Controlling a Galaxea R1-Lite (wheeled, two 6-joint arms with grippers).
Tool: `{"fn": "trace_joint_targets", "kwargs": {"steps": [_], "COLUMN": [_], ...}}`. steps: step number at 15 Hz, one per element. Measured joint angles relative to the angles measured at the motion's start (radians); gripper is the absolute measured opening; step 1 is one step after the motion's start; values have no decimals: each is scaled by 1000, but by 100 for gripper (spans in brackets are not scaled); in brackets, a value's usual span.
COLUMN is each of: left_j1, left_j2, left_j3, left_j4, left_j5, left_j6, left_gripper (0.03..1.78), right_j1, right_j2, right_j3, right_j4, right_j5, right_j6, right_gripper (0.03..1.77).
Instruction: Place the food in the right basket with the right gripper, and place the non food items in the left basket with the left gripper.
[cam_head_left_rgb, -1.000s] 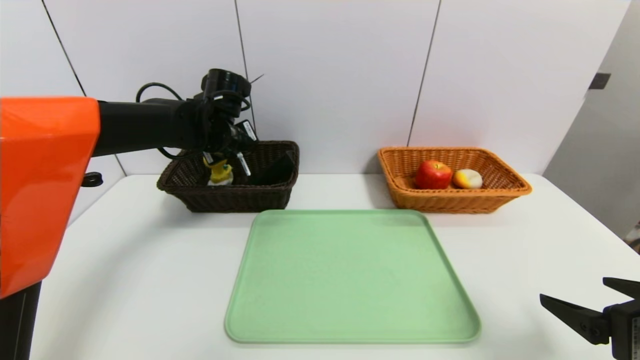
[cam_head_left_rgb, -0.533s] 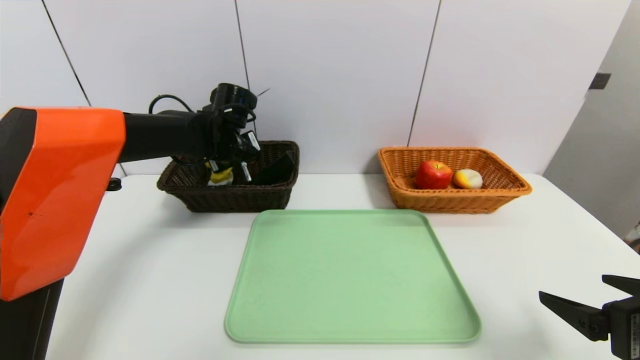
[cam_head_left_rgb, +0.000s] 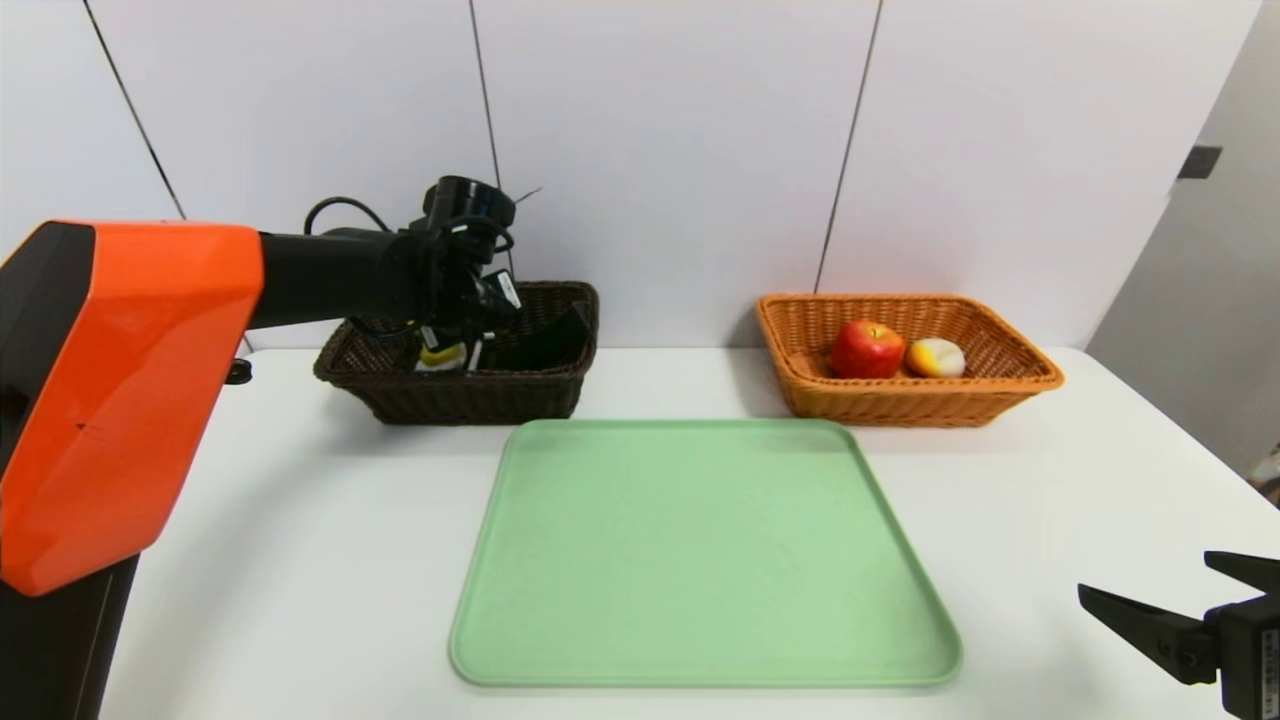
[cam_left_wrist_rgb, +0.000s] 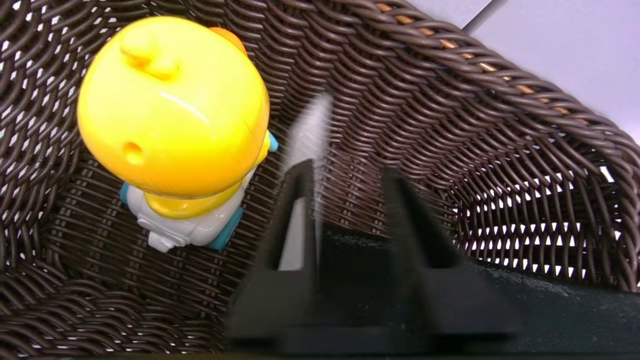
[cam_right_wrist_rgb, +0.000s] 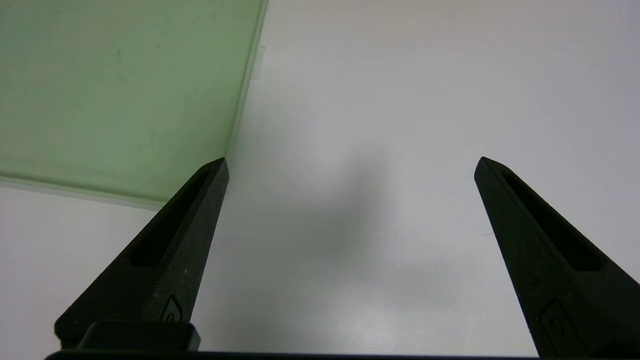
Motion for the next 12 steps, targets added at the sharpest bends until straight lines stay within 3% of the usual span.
{"fn": "trace_joint_targets", "kwargs": {"steps": [4,7,10,12], "left_j1": [-3,-11,-18,-21], "left_j2": [-56,-167,-352,-498], "left_j3": [-5,-21,51,211], "left_j4": [6,25,33,32], "left_j5": [0,2,-50,-138], "left_j6": [26,118,330,475], "left_gripper": [105,126,141,147], "right_j1": [2,2,5,7], "right_j2": [0,0,-2,-3], "right_j3": [0,-11,-50,-98], "right_j4": [0,-2,-3,-14], "right_j5": [-1,0,27,110], "right_j6": [-6,-7,-10,-29], "right_gripper": [170,170,170,170]}}
